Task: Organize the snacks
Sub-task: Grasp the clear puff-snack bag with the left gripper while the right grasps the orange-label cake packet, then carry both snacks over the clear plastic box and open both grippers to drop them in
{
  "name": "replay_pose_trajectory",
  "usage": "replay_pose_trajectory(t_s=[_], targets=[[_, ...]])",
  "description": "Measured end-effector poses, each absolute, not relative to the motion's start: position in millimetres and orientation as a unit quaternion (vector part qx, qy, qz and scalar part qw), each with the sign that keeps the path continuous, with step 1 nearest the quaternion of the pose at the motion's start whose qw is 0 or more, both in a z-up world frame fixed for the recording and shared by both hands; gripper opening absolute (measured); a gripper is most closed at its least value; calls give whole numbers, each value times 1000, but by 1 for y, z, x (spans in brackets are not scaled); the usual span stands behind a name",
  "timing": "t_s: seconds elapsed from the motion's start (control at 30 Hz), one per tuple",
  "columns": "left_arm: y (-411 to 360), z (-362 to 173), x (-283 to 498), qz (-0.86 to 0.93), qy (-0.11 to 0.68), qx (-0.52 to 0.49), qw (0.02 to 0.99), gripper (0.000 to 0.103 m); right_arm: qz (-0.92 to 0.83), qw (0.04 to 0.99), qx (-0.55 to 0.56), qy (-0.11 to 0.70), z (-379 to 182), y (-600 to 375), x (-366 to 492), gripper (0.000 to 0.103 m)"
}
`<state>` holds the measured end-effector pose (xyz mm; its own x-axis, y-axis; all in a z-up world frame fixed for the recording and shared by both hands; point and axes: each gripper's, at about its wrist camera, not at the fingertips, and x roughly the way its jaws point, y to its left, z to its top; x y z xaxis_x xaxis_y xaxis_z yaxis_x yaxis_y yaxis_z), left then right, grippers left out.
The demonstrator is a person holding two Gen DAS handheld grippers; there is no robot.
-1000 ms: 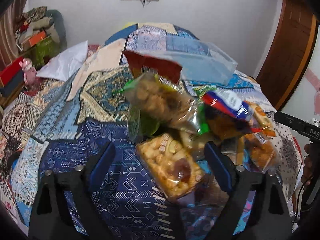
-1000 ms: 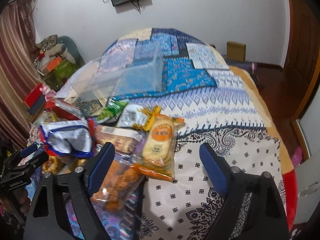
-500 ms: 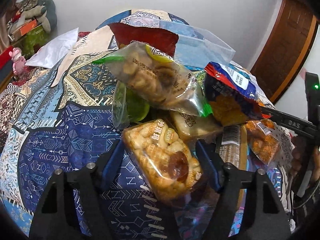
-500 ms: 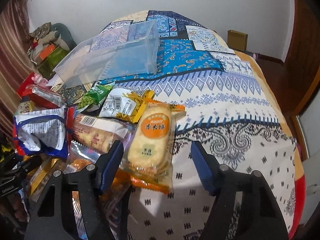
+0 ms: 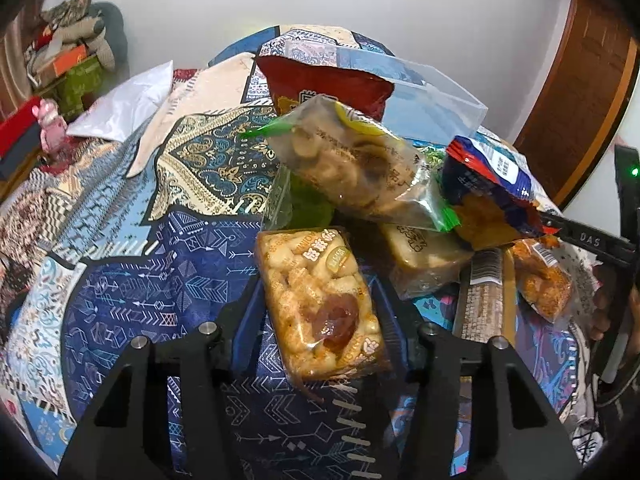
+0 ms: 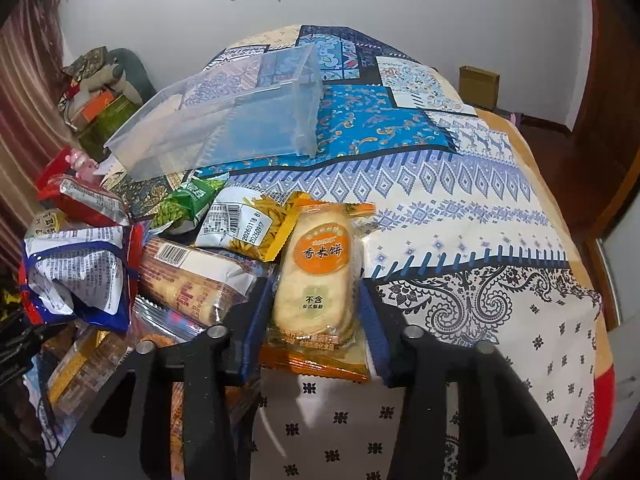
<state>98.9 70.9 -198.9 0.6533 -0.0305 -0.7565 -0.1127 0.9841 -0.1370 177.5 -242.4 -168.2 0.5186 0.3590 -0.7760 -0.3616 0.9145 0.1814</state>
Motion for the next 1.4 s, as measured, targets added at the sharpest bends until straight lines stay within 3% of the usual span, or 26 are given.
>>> replay_pose_trajectory(t_s=[0.13, 0.7, 1.1, 1.4], targets=[[69, -194, 94, 26, 413, -74, 907, 47, 213, 872, 1, 441, -163, -243, 173, 35], [74, -110, 87, 20, 323, -72, 944, 46, 248, 896, 20, 367, -96, -237, 153, 35], [62, -64, 162, -20, 299, -65, 952, 46, 278, 901, 39, 330, -71, -215, 169, 35], [68, -65, 226, -9, 327, -78, 942, 46, 295, 899, 27, 323, -65, -188, 209, 35]])
